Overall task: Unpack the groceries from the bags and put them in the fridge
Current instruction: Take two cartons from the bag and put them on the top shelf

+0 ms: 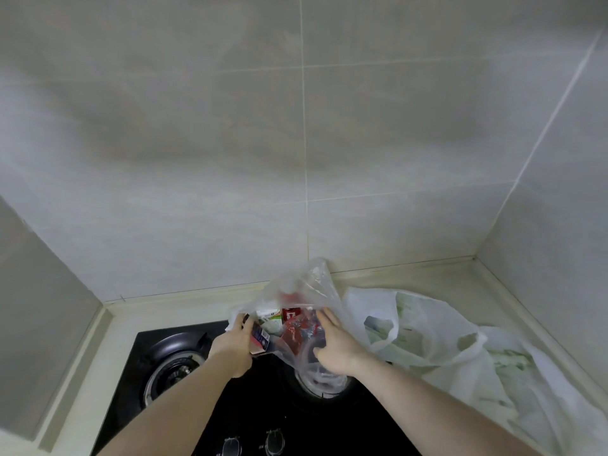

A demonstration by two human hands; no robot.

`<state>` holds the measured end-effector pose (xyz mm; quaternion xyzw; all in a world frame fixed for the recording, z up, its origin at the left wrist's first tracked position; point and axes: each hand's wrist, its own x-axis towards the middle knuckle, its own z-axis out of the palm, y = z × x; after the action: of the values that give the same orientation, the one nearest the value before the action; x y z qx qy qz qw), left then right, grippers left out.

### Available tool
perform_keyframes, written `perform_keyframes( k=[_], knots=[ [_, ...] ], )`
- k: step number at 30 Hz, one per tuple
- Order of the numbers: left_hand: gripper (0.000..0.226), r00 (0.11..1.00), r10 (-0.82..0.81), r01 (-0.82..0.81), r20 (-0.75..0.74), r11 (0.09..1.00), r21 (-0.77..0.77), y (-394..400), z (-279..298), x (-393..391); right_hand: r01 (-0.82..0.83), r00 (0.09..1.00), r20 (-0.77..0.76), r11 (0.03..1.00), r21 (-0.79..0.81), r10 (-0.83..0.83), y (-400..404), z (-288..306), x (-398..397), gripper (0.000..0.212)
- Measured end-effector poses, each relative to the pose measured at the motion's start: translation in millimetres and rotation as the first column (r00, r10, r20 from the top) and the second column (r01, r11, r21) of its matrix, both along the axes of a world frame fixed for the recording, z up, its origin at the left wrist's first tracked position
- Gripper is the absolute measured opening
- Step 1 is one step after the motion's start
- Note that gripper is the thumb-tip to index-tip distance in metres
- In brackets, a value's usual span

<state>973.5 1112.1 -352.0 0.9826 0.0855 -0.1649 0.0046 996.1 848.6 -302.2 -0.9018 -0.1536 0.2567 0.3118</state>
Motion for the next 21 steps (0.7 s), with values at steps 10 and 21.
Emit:
perform_keyframes(
  k=[10, 21],
  knots=[
    [0.084, 1.0, -0.019, 0.017, 0.021, 0.996, 0.09, 21.0, -8.0, 14.2, -0.016, 0.998, 0.067, 0.997, -0.073, 0.021, 3.4, -9.0, 13.6, 0.085],
    [0.055, 1.0, 0.014, -0.012, -0.014, 0.996, 0.085, 20.9, -1.2, 9.5, -0.063, 0.987, 0.141, 0.997, -0.055, 0.07, 11.4, -16.9, 10.2, 0.075]
  ],
)
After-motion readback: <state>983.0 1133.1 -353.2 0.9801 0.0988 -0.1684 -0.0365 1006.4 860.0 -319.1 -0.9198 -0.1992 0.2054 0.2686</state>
